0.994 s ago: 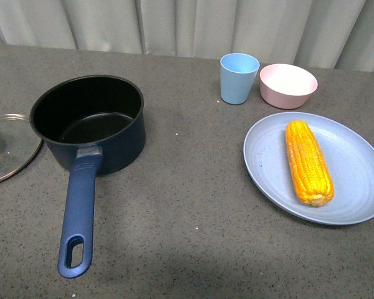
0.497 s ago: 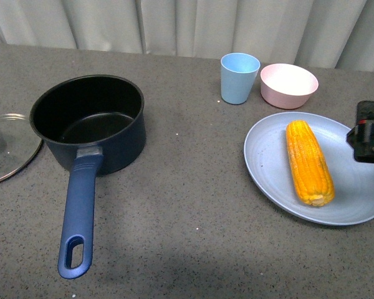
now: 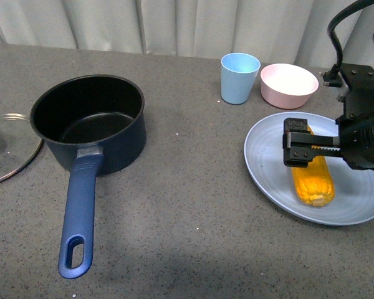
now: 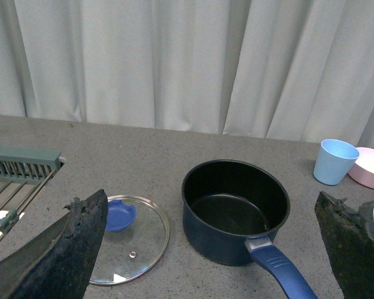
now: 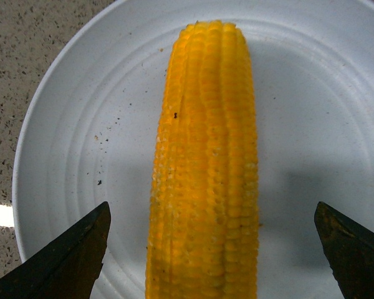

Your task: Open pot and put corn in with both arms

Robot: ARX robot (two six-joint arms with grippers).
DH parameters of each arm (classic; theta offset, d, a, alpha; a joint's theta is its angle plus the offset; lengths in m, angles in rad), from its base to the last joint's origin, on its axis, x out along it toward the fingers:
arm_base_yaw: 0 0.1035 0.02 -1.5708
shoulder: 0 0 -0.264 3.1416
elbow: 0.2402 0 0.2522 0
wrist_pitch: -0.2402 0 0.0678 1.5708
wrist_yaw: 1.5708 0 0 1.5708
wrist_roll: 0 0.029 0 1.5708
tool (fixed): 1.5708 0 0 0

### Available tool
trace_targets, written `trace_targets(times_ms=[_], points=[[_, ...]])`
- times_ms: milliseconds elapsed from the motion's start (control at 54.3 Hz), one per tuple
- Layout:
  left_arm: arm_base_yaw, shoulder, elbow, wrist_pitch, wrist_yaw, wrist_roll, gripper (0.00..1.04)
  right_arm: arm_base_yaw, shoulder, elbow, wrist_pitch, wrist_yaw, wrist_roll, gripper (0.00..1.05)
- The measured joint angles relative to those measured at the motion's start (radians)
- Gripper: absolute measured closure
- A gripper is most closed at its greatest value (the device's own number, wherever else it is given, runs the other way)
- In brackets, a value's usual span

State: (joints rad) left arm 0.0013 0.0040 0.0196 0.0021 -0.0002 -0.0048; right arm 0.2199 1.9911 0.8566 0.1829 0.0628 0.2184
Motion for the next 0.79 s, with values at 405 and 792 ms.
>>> trace_targets(times_ms=[405,792], points=[[0.000,0.000,0.000,0.000,0.000,0.000,0.06,0.004,0.072,0.074,-0.046,0.011,0.023,0.40],[0.000,0.000,0.000,0.000,0.000,0.000,0.06,-0.009,0.034,0.063,-0.060,-0.070,0.063,0.80]])
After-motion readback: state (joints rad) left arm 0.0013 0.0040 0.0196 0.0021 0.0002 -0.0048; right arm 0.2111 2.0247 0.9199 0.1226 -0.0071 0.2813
